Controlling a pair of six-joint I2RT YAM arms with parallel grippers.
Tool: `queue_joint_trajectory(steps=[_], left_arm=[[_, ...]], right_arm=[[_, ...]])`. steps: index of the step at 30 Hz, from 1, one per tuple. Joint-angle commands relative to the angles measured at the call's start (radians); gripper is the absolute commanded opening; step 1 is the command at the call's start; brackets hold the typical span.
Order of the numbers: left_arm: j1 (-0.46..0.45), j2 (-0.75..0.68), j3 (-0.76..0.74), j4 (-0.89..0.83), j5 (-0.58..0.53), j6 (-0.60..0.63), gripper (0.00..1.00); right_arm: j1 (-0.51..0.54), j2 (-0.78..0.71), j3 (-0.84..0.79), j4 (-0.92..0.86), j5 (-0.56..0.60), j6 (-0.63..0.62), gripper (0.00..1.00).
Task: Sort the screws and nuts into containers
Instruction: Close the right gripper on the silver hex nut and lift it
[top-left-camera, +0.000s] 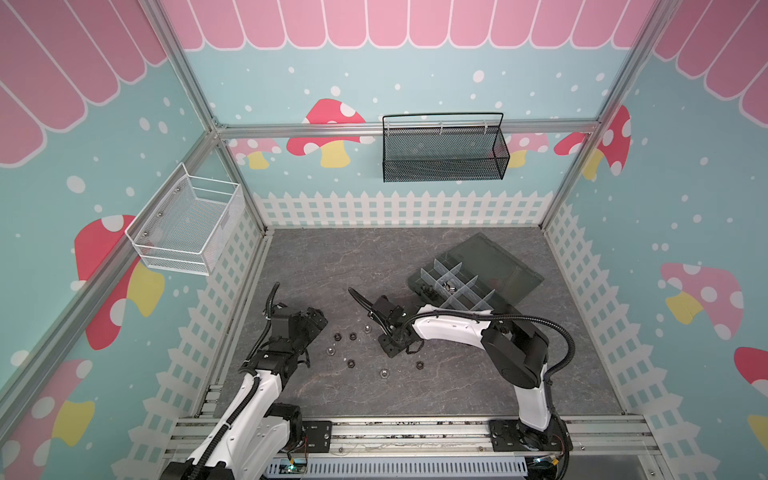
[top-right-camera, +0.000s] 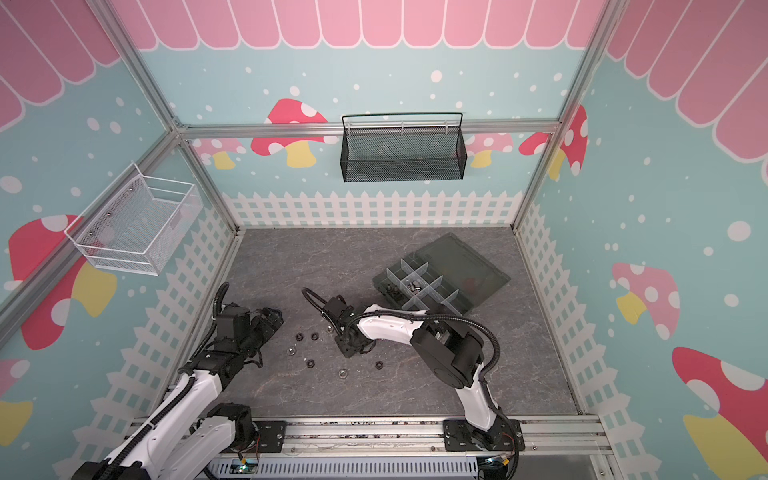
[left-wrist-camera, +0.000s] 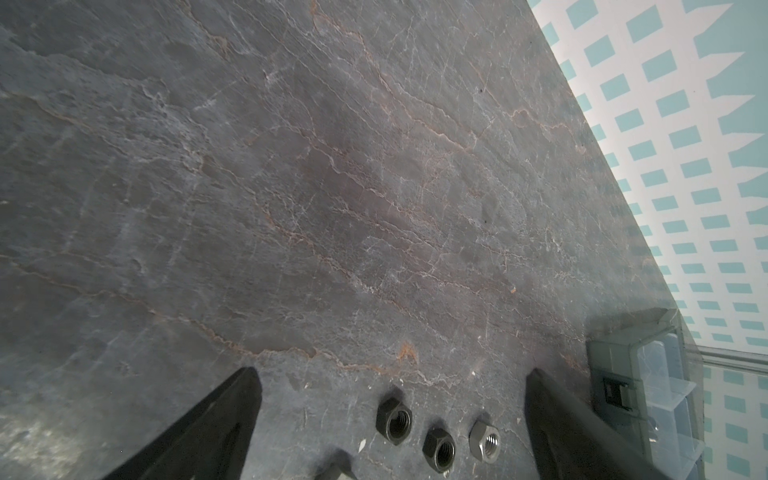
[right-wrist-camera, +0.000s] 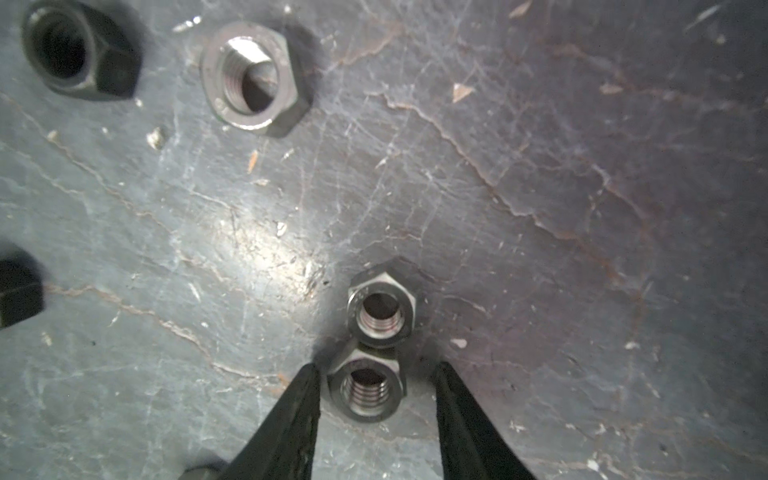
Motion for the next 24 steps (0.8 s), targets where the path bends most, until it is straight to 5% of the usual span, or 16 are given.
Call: queue_joint_trajectory(steps=[1,24], left_arm=[[0.005,0.005,0.000,0.001,-0.006,-0.007,1.00],[0.008,0.013,-0.014,0.027,0.001,-0.011,1.00]], right_arm=[[0.001,0.040,0.015,-0.014,0.007,-0.008,0.43],[0.007,-0.017,-0.065,-0.044,-0.053,0.007,0.23]])
